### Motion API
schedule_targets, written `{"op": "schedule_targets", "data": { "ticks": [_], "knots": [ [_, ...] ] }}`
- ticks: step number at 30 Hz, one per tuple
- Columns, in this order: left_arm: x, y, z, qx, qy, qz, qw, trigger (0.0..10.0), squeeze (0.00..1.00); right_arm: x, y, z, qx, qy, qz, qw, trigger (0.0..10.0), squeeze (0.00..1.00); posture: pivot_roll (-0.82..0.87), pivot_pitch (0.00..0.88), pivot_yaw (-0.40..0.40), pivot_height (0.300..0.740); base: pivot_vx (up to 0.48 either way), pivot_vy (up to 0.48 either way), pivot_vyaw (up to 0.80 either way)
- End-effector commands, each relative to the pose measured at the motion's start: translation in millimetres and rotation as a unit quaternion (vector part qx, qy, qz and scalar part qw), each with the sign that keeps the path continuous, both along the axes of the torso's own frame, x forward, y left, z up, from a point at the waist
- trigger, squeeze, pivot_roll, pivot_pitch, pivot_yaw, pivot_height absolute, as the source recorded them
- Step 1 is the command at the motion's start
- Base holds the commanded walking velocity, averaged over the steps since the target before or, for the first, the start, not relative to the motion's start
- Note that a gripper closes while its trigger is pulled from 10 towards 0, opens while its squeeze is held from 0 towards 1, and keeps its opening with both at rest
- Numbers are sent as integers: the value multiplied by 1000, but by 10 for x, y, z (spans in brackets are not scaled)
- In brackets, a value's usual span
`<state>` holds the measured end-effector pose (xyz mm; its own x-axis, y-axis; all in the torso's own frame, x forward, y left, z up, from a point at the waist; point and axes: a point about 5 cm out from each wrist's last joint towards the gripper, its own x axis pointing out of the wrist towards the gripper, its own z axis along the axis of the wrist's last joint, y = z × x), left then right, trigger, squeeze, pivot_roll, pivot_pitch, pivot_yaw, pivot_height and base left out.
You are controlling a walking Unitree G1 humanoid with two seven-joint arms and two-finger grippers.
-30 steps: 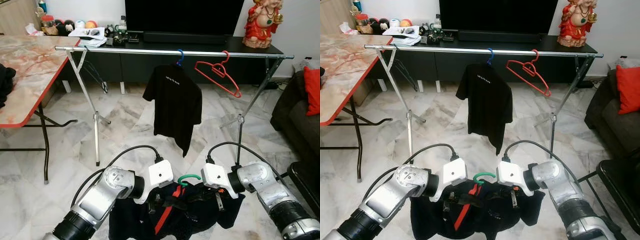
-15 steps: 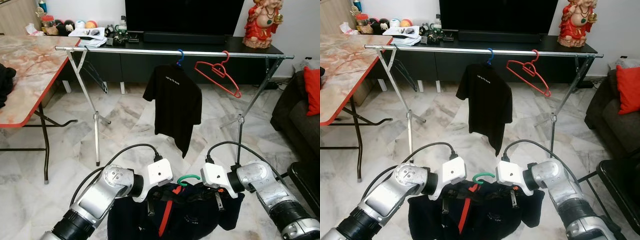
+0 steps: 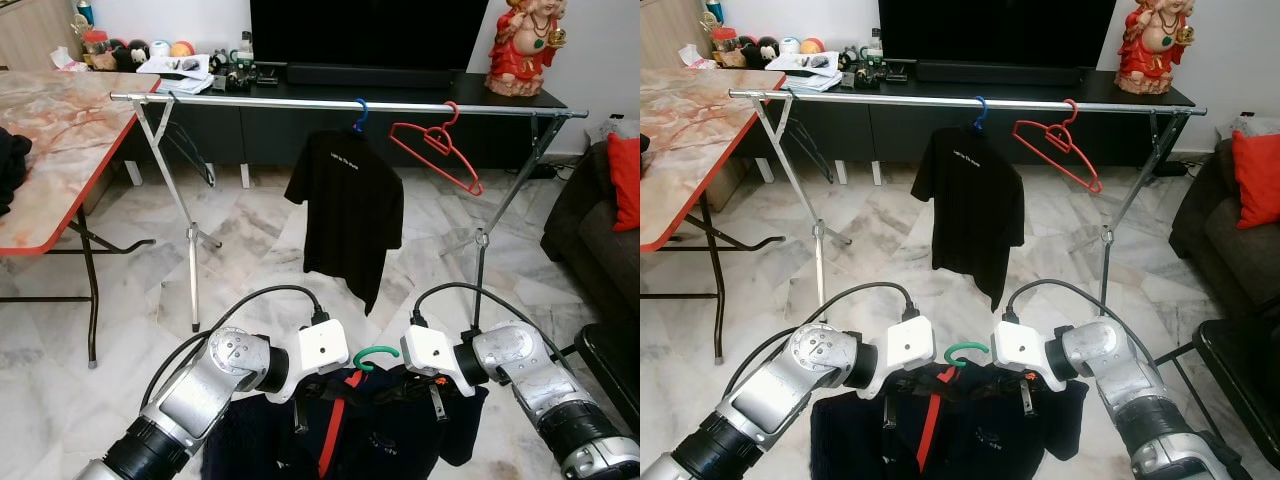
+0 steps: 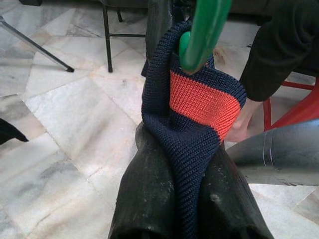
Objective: Hang hanger
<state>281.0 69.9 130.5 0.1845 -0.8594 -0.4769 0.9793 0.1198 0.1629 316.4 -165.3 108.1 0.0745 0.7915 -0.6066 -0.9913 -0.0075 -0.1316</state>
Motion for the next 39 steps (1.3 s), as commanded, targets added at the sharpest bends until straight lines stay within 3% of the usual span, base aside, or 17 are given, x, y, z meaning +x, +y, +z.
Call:
{"op": "schedule_targets", "data": {
  "ticks": [1, 3, 4, 5, 6, 13, 21, 22, 25, 31, 32, 33, 34, 35, 36, 38, 39],
  "knots": [
    [-74, -31, -96, 1, 35, -16, 999, 0, 0, 107, -36, 147, 15, -44, -32, 998, 10000, 0, -22, 62, -77, 740, 0, 0, 0],
    [-72, -27, -97, 1, 35, -15, 999, 0, 0, 106, -39, 137, 18, -33, -36, 999, 10000, 0, -22, 62, -77, 740, 0, 0, 0],
    [-70, -21, -97, 1, 34, -14, 999, 0, 0, 102, -32, 143, 23, -30, -33, 999, 10000, 384, -21, 60, -76, 740, 0, 0, 0],
    [-67, -13, -100, 3, 34, -12, 999, 0, 0, 98, -27, 146, 25, -27, -31, 999, 10000, 937, -21, 59, -75, 740, 0, 0, 0],
    [-64, -5, -103, 4, 34, -11, 999, 0, 0, 93, -23, 149, 27, -23, -28, 999, 10000, 1000, -21, 59, -75, 740, 0, 0, 0],
    [-36, 111, -182, 27, 36, 9, 999, 0, 0, 2, -48, 91, 14, 11, 7, 1000, 10000, 1000, -20, 49, -72, 740, 0, 0, 0],
    [30, 241, -293, 45, 33, 51, 997, 0, 0, 36, -85, 147, 7, 5, 1, 1000, 10000, 1000, -24, 52, -72, 740, 0, 0, 0],
    [75, 281, -329, 31, 32, 83, 996, 0, 0, 55, -125, 159, -2, -2, -9, 1000, 10000, 1000, -24, 55, -73, 740, 0, 0, 0],
    [104, 310, -350, 22, 33, 106, 994, 0, 0, 68, -148, 165, -3, -10, -18, 1000, 10000, 1000, -24, 55, -73, 740, 0, 0, 0],
    [219, 522, -452, 16, 4, 197, 980, 0, 0, 157, -245, 172, 36, -46, -115, 992, 10000, 1000, -26, 60, -64, 740, 0, 0, 0],
    [230, 556, -484, 23, 2, 212, 977, 0, 0, 179, -257, 182, 46, -58, -135, 988, 10000, 859, -30, 60, -64, 740, 0, 0, 0],
    [233, 583, -519, 26, -1, 225, 974, 0, 0, 230, -291, 203, 61, -76, -177, 979, 10000, 0, -37, 61, -65, 740, 0, 0, 0],
    [251, 629, -575, 30, -9, 258, 966, 118, 0, 326, -392, 234, 84, -108, -270, 953, 10000, 0, -39, 63, -63, 740, 0, 0, 0],
    [283, 674, -614, 35, -22, 297, 954, 4431, 0, 394, -512, 232, 102, -128, -363, 917, 10000, 0, -36, 65, -60, 740, 0, 0, 0],
    [294, 692, -628, 37, -26, 312, 949, 4431, 0, 411, -557, 221, 108, -131, -397, 902, 10000, 0, -35, 65, -60, 740, 0, 0, 0],
    [298, 701, -634, 38, -28, 318, 947, 4431, 0, 417, -578, 213, 111, -132, -413, 894, 10000, 0, -35, 65, -60, 740, 0, 0, 0],
    [312, 741, -639, 31, -36, 345, 937, 10000, 0, 386, -642, 98, 119, -119, -463, 870, 10000, 0, -38, 68, -61, 740, 0, 0, 0]
  ]
}}
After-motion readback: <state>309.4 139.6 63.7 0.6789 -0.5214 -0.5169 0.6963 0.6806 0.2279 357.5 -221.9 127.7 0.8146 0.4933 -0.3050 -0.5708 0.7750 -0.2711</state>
